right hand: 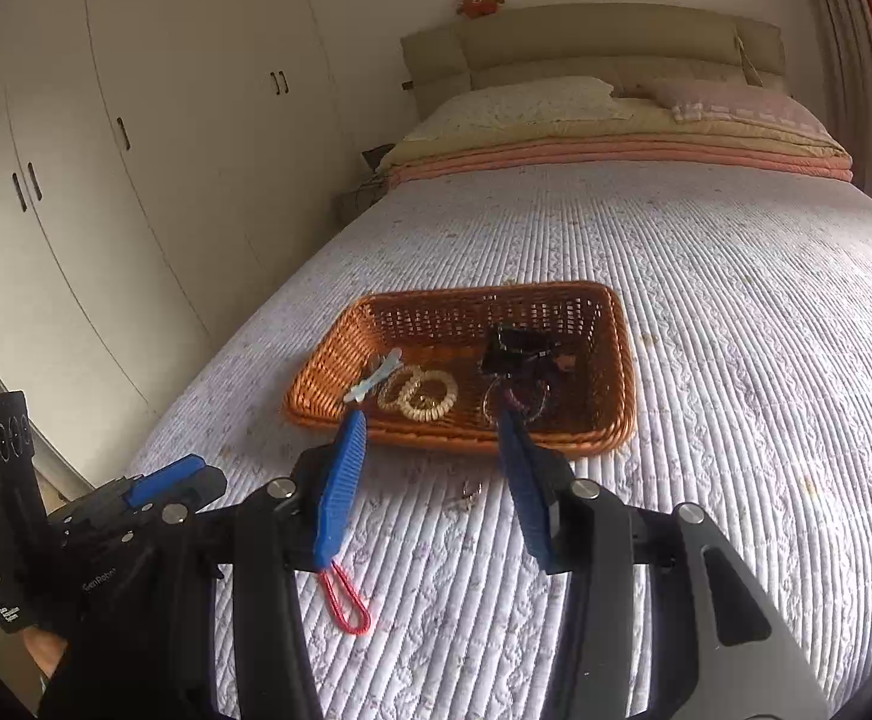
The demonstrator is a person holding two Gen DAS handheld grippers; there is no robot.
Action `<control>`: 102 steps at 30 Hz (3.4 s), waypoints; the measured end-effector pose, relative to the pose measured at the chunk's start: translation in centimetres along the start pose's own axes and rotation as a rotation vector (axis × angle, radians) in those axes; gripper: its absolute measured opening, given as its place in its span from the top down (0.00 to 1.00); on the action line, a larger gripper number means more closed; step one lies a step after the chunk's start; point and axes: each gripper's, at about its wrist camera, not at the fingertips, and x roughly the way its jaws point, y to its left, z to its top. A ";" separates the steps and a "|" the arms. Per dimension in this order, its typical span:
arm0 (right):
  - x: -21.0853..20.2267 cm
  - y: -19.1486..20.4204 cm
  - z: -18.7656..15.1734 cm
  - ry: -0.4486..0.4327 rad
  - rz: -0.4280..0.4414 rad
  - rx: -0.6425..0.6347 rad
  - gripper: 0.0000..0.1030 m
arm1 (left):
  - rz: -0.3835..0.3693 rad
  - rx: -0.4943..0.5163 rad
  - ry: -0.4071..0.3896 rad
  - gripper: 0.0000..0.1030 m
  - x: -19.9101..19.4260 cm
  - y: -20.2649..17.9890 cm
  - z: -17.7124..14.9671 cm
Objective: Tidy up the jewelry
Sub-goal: 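Grasp the red cord bracelet with the left tool while the right tool grasps the small metal charm, then carry the red bracelet and charm into the basket and open both tools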
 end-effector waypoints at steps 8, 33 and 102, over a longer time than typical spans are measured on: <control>1.9 -2.5 -5.1 0.091 -0.031 0.077 0.58 | 0.080 0.012 0.138 0.60 4.2 -1.6 -6.0; 9.9 -2.8 -6.9 0.226 -0.018 0.070 0.67 | 0.171 0.248 0.209 0.73 6.0 0.2 -5.5; 8.4 -3.9 6.6 0.039 0.121 0.045 0.92 | -0.066 0.172 -0.073 0.98 8.9 -2.2 10.1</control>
